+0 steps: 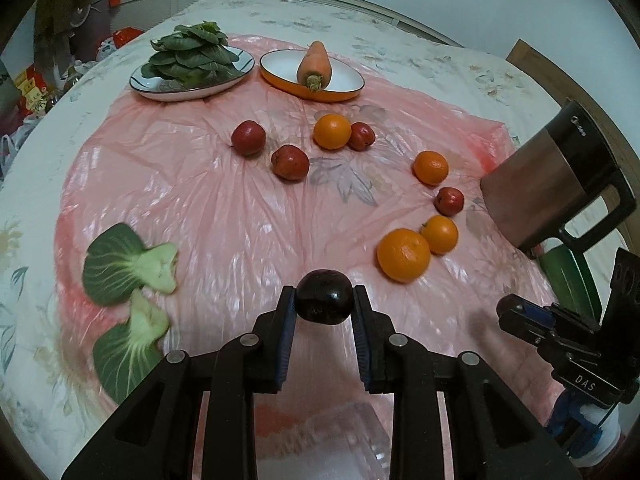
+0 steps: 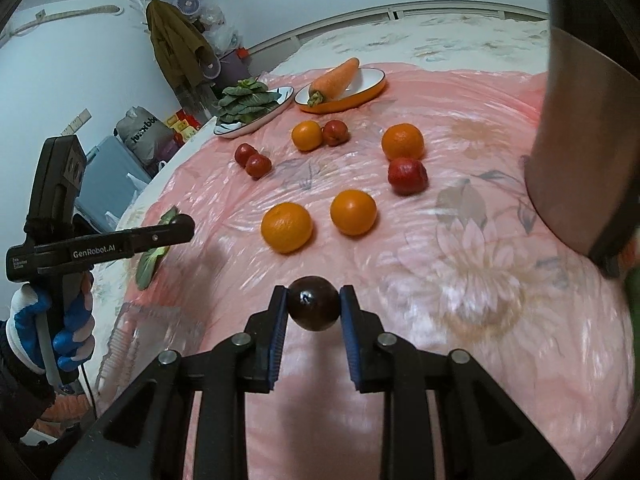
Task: Organize fruits
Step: 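Carry the dark plum in the left tool over the green box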
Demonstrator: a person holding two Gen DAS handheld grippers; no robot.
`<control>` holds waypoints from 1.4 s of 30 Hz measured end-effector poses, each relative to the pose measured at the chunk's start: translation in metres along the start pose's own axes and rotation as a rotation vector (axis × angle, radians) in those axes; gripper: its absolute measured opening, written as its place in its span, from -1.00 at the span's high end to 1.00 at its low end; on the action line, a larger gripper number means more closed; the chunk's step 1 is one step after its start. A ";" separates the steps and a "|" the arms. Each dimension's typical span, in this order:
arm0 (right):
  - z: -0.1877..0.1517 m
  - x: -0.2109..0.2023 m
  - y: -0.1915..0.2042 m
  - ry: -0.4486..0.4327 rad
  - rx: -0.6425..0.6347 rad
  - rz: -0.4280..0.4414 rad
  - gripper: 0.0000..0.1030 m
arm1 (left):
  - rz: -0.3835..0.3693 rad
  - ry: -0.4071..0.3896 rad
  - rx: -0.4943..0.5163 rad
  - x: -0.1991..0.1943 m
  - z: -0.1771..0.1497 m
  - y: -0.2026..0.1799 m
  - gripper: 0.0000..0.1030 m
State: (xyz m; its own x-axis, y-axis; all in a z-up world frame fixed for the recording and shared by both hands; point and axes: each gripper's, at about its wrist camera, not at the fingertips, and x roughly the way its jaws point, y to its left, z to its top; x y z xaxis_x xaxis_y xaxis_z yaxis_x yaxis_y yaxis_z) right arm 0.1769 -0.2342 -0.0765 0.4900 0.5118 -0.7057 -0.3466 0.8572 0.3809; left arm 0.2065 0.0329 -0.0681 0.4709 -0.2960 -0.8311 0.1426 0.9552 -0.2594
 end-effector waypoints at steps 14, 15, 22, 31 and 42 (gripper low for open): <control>-0.051 -0.088 -0.037 -0.067 0.066 -0.077 0.81 | -0.028 0.002 0.053 -0.034 -0.037 -0.064 0.55; -0.053 -0.095 -0.042 -0.074 0.072 -0.085 0.81 | -0.032 0.003 0.057 -0.035 -0.039 -0.070 0.55; -0.071 -0.145 -0.086 -0.138 0.135 -0.152 0.81 | -0.094 0.020 0.142 -0.036 -0.046 -0.141 0.55; -0.082 -0.196 -0.159 -0.212 0.219 -0.265 0.81 | -0.203 0.057 0.263 -0.022 -0.040 -0.245 0.55; -0.086 -0.224 -0.236 -0.240 0.275 -0.402 0.81 | -0.295 0.141 0.402 0.024 -0.037 -0.361 0.55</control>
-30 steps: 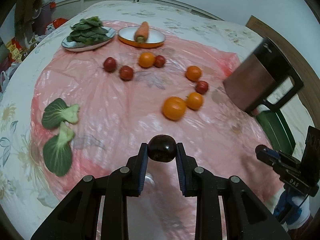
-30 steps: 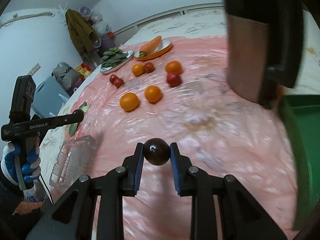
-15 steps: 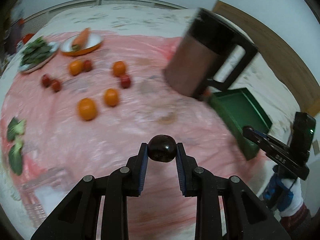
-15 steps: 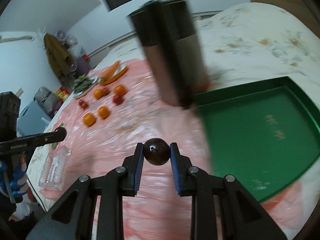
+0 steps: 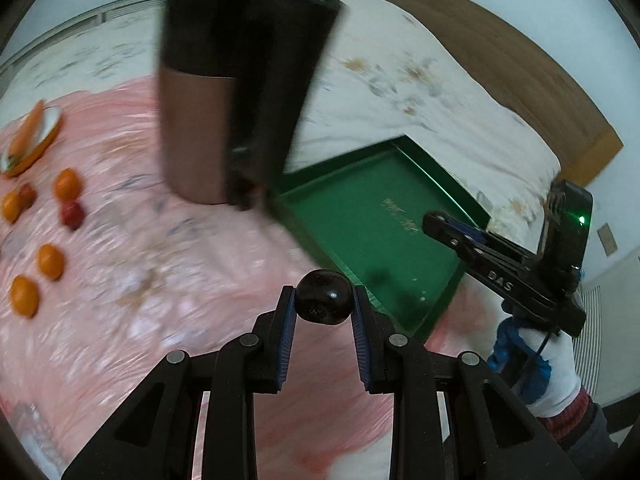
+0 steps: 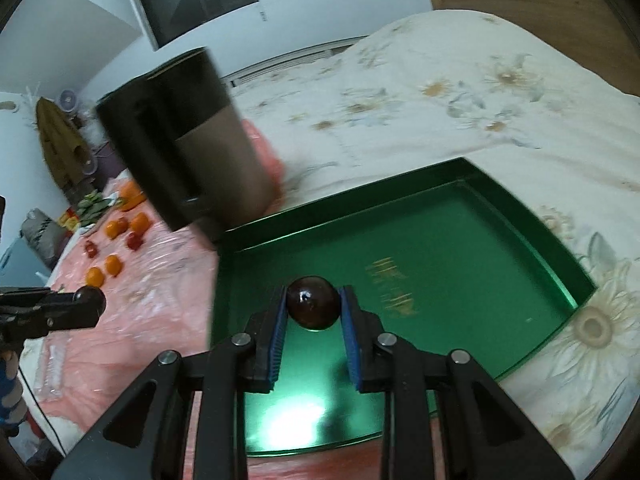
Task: Organize fruits
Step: 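Carry the dark plum in the left tool over the green box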
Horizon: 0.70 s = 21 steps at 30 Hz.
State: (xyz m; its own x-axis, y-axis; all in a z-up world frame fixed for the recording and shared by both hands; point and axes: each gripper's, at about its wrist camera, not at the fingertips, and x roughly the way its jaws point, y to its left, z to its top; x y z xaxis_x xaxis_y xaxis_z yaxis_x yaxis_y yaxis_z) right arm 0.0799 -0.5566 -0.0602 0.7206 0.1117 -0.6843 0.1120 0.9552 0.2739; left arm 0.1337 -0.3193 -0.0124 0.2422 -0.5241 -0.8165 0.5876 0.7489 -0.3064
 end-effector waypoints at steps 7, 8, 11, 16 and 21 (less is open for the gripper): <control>0.003 0.016 -0.035 0.013 0.018 -0.077 0.81 | 0.000 0.063 0.086 0.049 0.021 -0.047 0.55; 0.003 0.017 -0.038 0.017 0.017 -0.085 0.81 | 0.010 0.073 0.098 0.058 0.025 -0.054 0.55; 0.003 0.024 -0.046 0.033 0.007 -0.120 0.81 | 0.032 0.096 0.106 0.079 0.030 -0.063 0.55; 0.000 0.031 -0.053 0.046 -0.002 -0.154 0.80 | 0.067 0.124 0.126 0.101 0.028 -0.070 0.55; -0.005 0.035 -0.055 0.055 -0.003 -0.172 0.80 | 0.099 0.135 0.147 0.113 0.022 -0.075 0.54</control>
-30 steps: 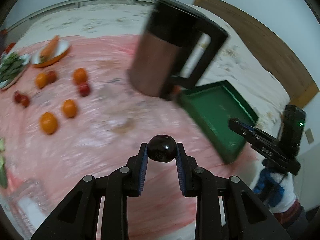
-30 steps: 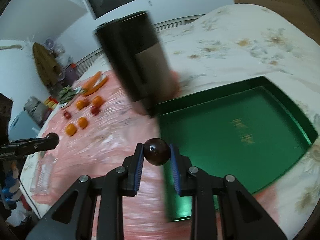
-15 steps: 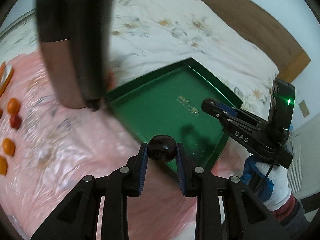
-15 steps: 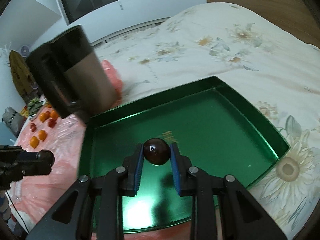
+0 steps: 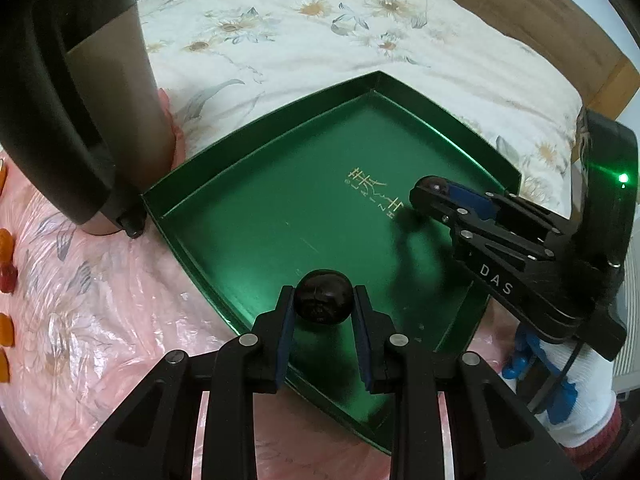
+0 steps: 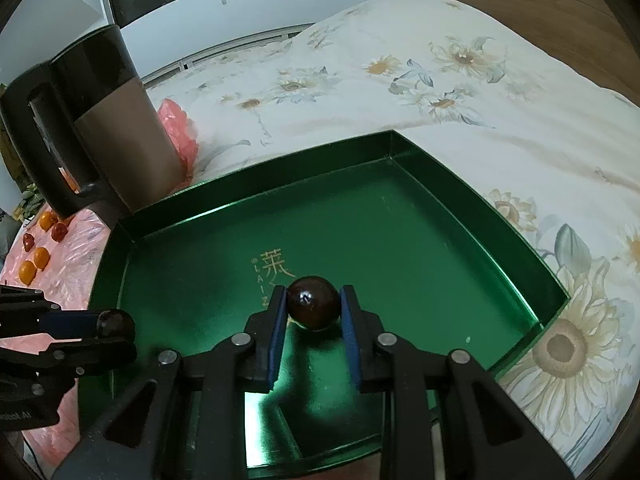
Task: Organize fruits
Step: 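Carry the dark plum in the left tool over the green box, then open the left tool to drop the dark plum into the box, then move both tools back over the fruit on the sheet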
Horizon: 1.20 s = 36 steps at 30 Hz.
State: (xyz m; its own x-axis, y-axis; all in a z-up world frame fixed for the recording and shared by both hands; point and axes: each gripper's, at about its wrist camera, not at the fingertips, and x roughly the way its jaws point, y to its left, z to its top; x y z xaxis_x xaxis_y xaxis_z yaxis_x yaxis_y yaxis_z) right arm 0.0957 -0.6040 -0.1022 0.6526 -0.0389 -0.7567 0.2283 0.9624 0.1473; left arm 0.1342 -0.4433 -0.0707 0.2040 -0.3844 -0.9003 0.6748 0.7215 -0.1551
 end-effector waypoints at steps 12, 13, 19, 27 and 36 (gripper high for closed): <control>-0.003 -0.001 -0.001 0.012 -0.006 -0.047 -0.47 | 0.027 -0.003 0.013 0.004 -0.003 -0.009 0.04; -0.003 -0.003 -0.001 0.010 -0.005 -0.050 -0.52 | 0.028 -0.008 0.014 0.001 -0.003 -0.010 0.03; -0.002 -0.021 -0.001 -0.032 0.014 -0.057 -1.00 | 0.043 -0.045 0.021 -0.015 -0.004 -0.013 0.00; -0.002 -0.066 0.016 -0.146 -0.010 -0.114 -1.00 | 0.119 -0.162 0.061 -0.055 -0.022 -0.020 0.01; -0.015 -0.107 0.032 -0.189 0.038 -0.116 -1.00 | 0.145 -0.219 0.050 -0.103 -0.062 -0.016 -0.02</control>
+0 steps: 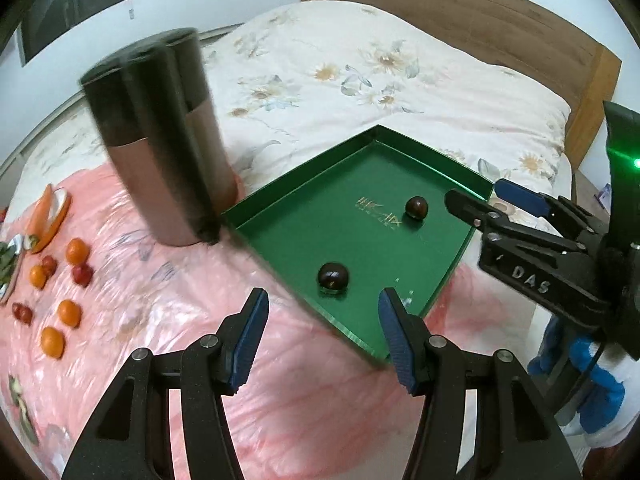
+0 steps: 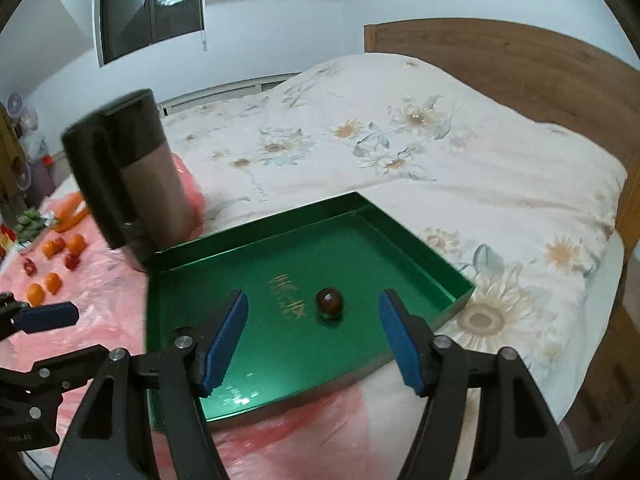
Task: Organize fruits
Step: 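Move both tools back over the fruit on the sheet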
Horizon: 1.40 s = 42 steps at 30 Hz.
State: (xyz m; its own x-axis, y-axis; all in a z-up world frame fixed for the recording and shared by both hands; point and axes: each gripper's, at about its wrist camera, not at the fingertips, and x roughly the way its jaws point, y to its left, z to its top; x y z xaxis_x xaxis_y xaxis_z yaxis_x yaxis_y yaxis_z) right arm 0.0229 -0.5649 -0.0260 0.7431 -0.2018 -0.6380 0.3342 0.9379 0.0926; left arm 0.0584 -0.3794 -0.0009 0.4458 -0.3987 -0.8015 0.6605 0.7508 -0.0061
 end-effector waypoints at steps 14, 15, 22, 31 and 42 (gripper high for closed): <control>-0.033 -0.037 0.052 0.035 0.035 0.149 -1.00 | 0.106 -0.055 -0.043 -0.055 -0.048 0.032 -0.14; -0.035 -0.040 0.057 0.035 0.033 0.159 -1.00 | 0.114 -0.059 -0.049 -0.058 -0.051 0.036 -0.14; -0.046 -0.053 0.089 0.050 -0.005 0.193 -1.00 | 0.141 -0.088 -0.095 -0.078 -0.069 0.059 -0.17; -0.050 -0.080 0.124 -0.017 -0.075 0.210 -1.00 | 0.205 -0.141 -0.130 -0.096 -0.088 0.081 -0.38; -0.045 -0.093 0.169 -0.046 -0.160 0.200 -1.00 | 0.272 -0.177 -0.196 -0.117 -0.115 0.126 -0.55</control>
State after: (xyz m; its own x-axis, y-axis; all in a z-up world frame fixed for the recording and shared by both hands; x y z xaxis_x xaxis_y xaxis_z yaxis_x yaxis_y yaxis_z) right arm -0.0165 -0.3752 0.0146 0.8121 -0.0172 -0.5833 0.0851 0.9924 0.0893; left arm 0.0200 -0.1777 0.0235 0.6975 -0.2431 -0.6741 0.3832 0.9214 0.0641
